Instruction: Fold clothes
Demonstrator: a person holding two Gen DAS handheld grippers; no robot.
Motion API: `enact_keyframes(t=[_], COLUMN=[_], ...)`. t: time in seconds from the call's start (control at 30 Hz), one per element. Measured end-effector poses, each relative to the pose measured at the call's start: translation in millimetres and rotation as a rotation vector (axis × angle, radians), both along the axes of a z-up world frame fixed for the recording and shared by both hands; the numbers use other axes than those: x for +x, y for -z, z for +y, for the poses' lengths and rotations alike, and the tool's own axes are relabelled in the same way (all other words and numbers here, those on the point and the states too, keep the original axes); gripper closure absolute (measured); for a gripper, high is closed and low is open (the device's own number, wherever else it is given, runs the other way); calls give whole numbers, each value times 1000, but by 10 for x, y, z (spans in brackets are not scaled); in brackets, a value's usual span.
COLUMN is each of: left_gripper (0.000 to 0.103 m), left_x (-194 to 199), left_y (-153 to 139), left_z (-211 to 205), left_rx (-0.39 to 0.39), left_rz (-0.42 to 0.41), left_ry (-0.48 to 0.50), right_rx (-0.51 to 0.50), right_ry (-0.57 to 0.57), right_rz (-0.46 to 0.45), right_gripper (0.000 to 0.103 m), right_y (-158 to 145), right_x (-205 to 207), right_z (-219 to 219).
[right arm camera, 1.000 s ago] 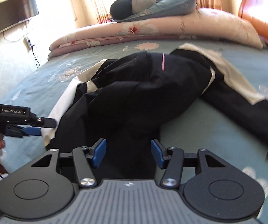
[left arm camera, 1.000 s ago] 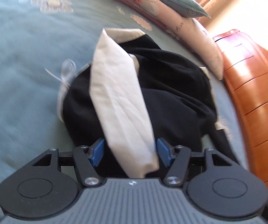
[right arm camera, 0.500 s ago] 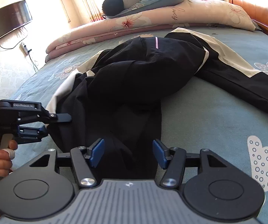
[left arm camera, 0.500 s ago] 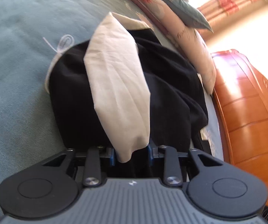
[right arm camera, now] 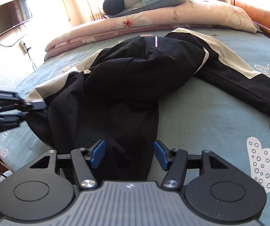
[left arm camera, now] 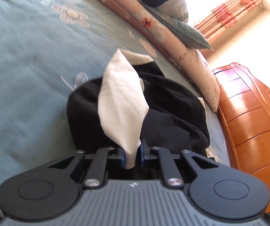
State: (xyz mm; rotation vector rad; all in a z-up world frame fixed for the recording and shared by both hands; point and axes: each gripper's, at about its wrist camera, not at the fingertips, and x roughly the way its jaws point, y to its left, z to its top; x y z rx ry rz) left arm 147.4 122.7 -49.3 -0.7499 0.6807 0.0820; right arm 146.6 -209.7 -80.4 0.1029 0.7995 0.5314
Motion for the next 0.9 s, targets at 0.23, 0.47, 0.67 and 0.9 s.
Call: enact_keyframes(t=[0.23, 0.47, 0.67, 0.9], left_gripper=[95, 95, 98, 98], left_x=[-18, 137, 298, 517], left_y=[-193, -440, -514, -634], left_z=[254, 630, 1074, 1522], left_rx=[138, 292, 367, 424], left_rz=[28, 30, 61, 63], left_ry=[-18, -108, -217, -293], right_rx=[9, -28, -41, -57], right_ry=[11, 16, 12, 8], right_rz=[10, 1, 10, 20], right_gripper=[40, 40, 40, 40], right_y=[18, 24, 49, 77], right_x=[58, 108, 190, 285], right_z=[18, 43, 84, 132])
